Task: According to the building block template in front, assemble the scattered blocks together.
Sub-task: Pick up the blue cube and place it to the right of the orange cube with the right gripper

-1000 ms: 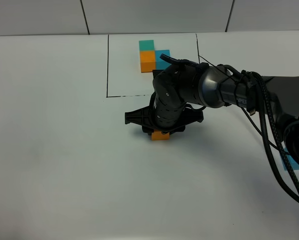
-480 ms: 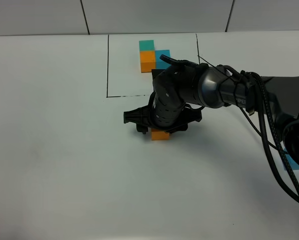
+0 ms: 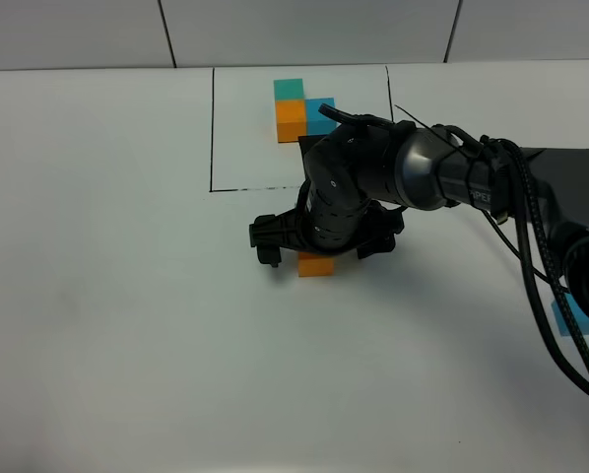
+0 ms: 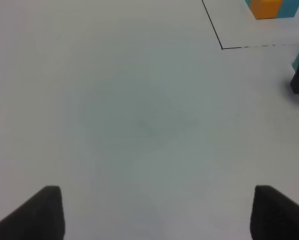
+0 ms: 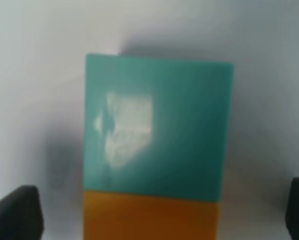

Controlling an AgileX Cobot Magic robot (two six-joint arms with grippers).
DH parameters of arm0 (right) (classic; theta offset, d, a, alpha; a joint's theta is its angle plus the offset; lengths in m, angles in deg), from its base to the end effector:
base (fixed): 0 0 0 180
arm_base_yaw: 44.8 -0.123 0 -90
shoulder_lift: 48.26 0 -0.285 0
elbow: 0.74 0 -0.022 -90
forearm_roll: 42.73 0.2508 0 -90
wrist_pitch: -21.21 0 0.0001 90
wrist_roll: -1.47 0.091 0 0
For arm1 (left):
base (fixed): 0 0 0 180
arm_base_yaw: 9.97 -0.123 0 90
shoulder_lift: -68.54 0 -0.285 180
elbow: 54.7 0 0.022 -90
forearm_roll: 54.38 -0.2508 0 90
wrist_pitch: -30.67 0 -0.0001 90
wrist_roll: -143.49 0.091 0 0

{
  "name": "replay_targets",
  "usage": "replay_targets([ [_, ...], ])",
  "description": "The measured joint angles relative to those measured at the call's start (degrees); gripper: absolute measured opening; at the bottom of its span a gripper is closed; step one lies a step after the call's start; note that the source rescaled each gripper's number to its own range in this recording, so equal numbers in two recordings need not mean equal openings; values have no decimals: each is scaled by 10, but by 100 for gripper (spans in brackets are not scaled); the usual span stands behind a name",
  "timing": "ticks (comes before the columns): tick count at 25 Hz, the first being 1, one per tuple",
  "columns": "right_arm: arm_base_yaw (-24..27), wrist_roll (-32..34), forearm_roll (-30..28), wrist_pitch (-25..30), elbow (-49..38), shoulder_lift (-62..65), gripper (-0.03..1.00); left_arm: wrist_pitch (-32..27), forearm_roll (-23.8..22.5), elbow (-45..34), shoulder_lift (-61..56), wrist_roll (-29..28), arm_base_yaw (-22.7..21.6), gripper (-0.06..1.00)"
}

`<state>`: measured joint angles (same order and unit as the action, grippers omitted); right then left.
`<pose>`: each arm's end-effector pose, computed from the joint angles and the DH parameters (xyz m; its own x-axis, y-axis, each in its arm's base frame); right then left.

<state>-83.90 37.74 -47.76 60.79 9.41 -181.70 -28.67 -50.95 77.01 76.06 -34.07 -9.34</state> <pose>0.3482 0.2764 0.1239 -0.9563 -0.0880 -0.2788 -0.1239 0.9858 0.1137 -0.0053 -0.0046 0.2808 -0.4235 0.0167 -0.9057 0.0627 0.9980 -0.0109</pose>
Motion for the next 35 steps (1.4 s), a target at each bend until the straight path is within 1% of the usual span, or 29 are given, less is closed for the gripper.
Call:
replay_targets([
  [4, 0, -39, 7, 7, 0, 43, 100, 0, 0, 0, 0, 0, 0, 70],
  [8, 2, -86, 5, 36, -4, 83, 100, 0, 0, 0, 0, 0, 0, 70],
  [11, 19, -117, 2, 47, -35, 111, 100, 0, 0, 0, 0, 0, 0, 70],
  [16, 90, -176, 3, 50, -150, 167, 100, 0, 0, 0, 0, 0, 0, 70],
  [21, 171, -188, 0, 25, -274, 245, 100, 0, 0, 0, 0, 0, 0, 70],
  [24, 223, -190, -1, 9, -328, 289, 100, 0, 0, 0, 0, 0, 0, 70],
  [30, 291, -225, 0, 8, -389, 325, 100, 0, 0, 0, 0, 0, 0, 70],
  [35, 330, -289, 11, -4, -410, 327, 99, 0, 0, 0, 0, 0, 0, 70],
])
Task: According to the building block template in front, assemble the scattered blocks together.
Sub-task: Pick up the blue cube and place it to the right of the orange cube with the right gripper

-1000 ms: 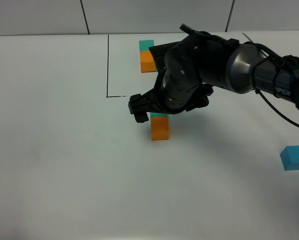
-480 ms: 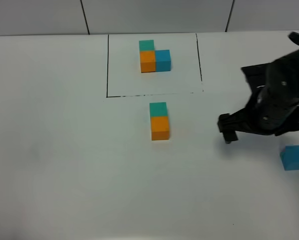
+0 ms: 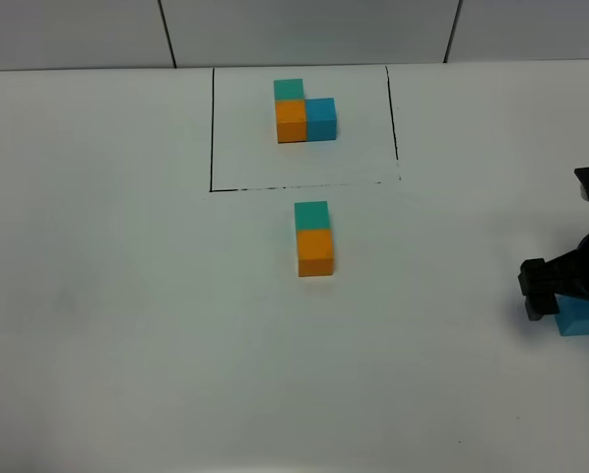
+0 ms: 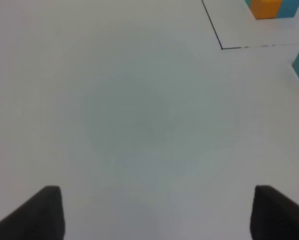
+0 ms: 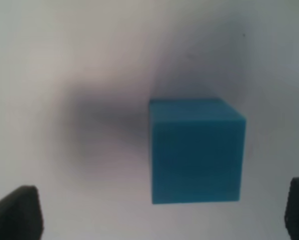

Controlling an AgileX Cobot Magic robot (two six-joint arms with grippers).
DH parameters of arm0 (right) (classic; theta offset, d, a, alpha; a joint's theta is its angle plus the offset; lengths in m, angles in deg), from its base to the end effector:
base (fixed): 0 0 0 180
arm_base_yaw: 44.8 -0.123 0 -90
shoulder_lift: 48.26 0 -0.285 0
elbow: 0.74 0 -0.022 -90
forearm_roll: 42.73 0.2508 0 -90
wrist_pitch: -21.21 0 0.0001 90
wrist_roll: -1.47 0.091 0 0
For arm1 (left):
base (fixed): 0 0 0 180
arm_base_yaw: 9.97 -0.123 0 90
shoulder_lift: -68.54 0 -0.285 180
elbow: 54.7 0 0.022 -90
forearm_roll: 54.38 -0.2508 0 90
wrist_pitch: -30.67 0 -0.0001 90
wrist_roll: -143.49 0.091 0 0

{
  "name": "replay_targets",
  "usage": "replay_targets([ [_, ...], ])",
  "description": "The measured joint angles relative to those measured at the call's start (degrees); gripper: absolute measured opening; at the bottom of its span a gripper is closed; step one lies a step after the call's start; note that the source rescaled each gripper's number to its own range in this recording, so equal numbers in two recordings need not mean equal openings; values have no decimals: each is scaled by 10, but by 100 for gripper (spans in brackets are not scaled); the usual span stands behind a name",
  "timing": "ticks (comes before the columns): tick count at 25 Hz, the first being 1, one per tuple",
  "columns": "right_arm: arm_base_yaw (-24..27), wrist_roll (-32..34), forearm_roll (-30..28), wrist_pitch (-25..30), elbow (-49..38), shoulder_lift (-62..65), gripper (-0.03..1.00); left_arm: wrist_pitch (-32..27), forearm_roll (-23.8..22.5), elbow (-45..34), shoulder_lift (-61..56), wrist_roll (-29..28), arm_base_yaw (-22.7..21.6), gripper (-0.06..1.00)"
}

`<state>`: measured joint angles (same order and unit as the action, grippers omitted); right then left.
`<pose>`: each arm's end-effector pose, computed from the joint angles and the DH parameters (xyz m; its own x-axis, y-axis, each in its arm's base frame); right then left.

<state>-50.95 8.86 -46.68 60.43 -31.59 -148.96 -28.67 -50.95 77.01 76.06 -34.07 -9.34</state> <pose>0.2687 0.0250 0.1634 -0.9859 -0.0304 -0.1643 -0.0257 0.9992 -0.0307 -0.0053 -0.0046 0.2808 -0.4235 0.0167 -0.9057 0.0627 0.9980 -0.0109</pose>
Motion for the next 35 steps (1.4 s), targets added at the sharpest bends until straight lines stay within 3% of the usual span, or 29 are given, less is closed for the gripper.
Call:
replay_targets([
  [13, 74, -145, 64, -70, -38, -3, 97, 0, 0, 0, 0, 0, 0, 70],
  [27, 92, -172, 88, -127, -40, -87, 89, 0, 0, 0, 0, 0, 0, 70],
  [31, 93, -173, 86, -130, -40, -87, 66, 0, 0, 0, 0, 0, 0, 70],
  [34, 93, -174, 84, -133, -40, -87, 27, 0, 0, 0, 0, 0, 0, 70],
  [35, 93, -174, 81, -133, -40, -87, 7, 0, 0, 0, 0, 0, 0, 70],
])
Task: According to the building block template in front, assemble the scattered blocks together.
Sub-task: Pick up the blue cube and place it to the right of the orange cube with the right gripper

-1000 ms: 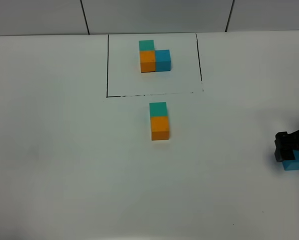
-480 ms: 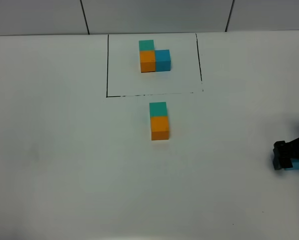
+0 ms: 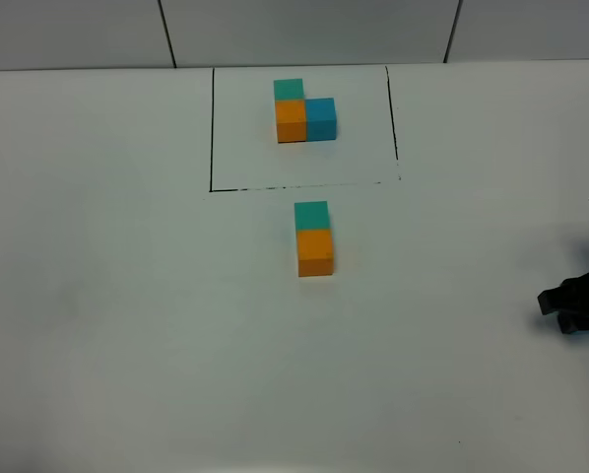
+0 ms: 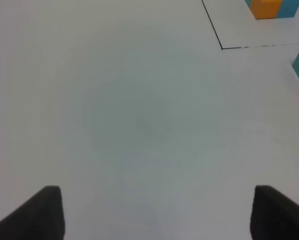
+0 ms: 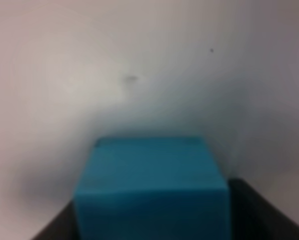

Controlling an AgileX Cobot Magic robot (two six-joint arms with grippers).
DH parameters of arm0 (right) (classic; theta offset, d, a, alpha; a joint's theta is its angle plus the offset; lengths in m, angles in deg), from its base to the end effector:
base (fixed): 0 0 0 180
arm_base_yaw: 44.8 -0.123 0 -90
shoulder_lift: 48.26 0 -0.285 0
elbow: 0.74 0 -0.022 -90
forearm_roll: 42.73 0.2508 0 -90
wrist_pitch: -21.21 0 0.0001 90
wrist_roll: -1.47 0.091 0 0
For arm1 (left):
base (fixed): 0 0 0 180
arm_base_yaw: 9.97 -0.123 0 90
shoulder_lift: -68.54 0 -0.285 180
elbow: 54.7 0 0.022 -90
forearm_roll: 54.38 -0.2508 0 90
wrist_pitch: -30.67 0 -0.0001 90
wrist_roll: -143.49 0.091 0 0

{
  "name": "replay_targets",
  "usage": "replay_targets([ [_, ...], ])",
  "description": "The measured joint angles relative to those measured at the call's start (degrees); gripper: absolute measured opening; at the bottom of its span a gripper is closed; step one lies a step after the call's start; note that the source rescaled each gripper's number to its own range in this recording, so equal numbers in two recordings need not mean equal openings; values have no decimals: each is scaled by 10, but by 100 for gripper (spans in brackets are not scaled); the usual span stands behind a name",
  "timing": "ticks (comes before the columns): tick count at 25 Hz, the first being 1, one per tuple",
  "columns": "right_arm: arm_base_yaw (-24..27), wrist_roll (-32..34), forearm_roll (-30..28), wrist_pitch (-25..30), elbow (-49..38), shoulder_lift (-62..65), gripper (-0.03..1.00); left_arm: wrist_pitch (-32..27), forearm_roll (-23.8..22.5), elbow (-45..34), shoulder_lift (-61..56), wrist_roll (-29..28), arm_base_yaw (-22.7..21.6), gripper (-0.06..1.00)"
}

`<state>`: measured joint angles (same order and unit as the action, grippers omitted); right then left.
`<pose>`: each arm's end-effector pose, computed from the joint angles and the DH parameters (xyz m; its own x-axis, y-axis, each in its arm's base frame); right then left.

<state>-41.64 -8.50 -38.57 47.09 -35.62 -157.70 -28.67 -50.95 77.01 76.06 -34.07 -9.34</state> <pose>0.2742 -0.0122 0.1112 -0.9833 -0.0543 -0.1736 -0.0573 0.9983 0.0124 -0.0053 -0.0046 0.2808 -0.4235 0.0167 -0.9057 0.0627 0.9980 -0.0109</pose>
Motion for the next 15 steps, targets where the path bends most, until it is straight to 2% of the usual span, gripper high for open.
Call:
replay_targets([
  [1, -1, 0, -3, -1, 0, 0, 2, 0, 0, 0, 0, 0, 0, 70],
  [4, -12, -6, -19, 1, 1, 8, 2, 0, 0, 0, 0, 0, 0, 70],
  [7, -40, -49, -42, 7, 28, 27, 2, 0, 0, 0, 0, 0, 0, 70],
  [10, -96, -135, -63, 25, 71, 32, 2, 0, 0, 0, 0, 0, 0, 70],
  [15, -194, -306, -66, 119, 154, 4, 2, 0, 0, 0, 0, 0, 0, 70],
])
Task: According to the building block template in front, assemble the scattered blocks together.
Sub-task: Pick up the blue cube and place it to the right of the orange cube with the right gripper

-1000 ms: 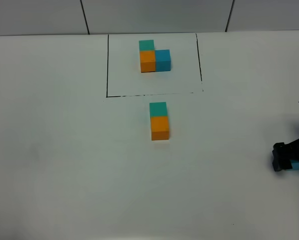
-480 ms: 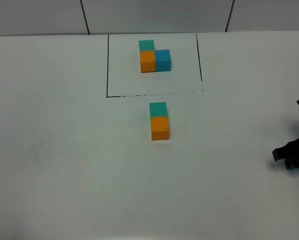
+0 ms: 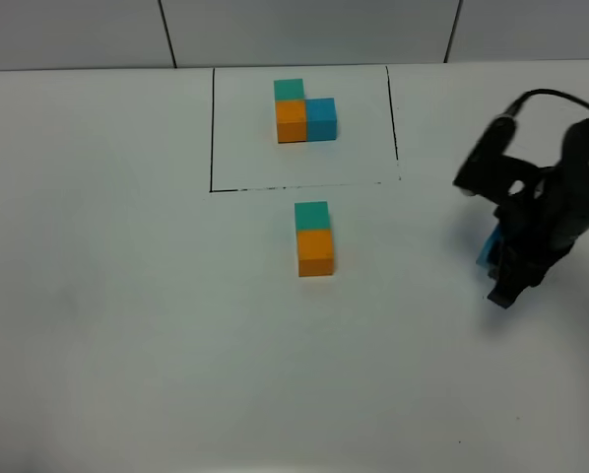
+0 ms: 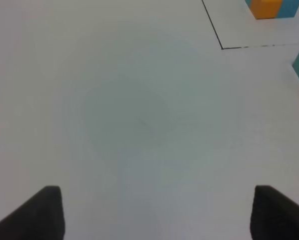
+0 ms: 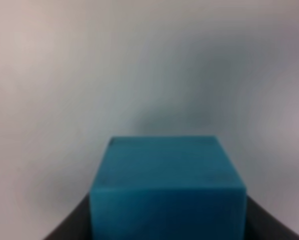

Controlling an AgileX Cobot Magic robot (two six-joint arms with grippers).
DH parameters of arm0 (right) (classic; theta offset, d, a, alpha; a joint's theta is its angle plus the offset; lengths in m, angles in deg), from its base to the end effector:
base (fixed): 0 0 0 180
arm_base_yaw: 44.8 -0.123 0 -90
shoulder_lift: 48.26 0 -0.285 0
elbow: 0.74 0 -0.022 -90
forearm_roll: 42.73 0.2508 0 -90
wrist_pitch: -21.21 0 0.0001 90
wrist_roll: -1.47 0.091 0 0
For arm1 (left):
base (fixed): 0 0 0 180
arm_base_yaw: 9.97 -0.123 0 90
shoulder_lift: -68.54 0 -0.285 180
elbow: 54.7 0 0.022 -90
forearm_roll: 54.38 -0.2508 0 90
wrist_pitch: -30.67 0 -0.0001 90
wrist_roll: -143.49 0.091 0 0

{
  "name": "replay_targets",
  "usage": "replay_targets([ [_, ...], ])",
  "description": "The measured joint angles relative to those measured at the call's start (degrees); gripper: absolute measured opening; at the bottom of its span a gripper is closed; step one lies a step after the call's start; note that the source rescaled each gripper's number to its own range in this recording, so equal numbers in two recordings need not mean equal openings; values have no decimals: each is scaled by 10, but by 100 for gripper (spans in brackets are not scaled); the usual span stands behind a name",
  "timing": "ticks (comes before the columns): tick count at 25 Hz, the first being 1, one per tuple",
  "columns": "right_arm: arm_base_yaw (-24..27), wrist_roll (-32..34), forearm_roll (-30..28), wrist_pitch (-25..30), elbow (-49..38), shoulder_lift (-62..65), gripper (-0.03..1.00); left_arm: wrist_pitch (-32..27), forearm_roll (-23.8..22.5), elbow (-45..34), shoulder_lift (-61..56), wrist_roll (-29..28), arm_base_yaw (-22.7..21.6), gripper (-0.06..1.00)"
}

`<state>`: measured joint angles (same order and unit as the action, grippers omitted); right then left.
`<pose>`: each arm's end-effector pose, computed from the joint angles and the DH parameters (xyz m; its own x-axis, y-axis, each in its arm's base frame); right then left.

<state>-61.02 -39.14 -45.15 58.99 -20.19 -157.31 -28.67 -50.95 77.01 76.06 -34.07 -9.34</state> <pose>0.3123 0.0884 0.1651 -0.5027 -0.8499 -0.1581 -0.8318 0.5253 -0.1791 -0.0053 -0.0046 0.2808 -0.4235 0.0167 -0.9057 0.0627 0.9980 -0.0109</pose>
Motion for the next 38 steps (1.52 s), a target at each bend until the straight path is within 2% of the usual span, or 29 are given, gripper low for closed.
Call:
replay_targets([
  [3, -46, -73, -3, 63, 52, -40, 2, 0, 0, 0, 0, 0, 0, 70],
  [6, -81, -108, -4, 106, 107, -85, 2, 0, 0, 0, 0, 0, 0, 70],
  [10, -112, -137, 7, 127, 177, -139, 2, 0, 0, 0, 0, 0, 0, 70],
  [16, -115, -170, 39, 156, 269, -219, 2, 0, 0, 0, 0, 0, 0, 70],
  [22, -115, -173, 44, 160, 321, -261, 2, 0, 0, 0, 0, 0, 0, 70],
  [38, -135, -186, 48, 142, 325, -267, 2, 0, 0, 0, 0, 0, 0, 70],
])
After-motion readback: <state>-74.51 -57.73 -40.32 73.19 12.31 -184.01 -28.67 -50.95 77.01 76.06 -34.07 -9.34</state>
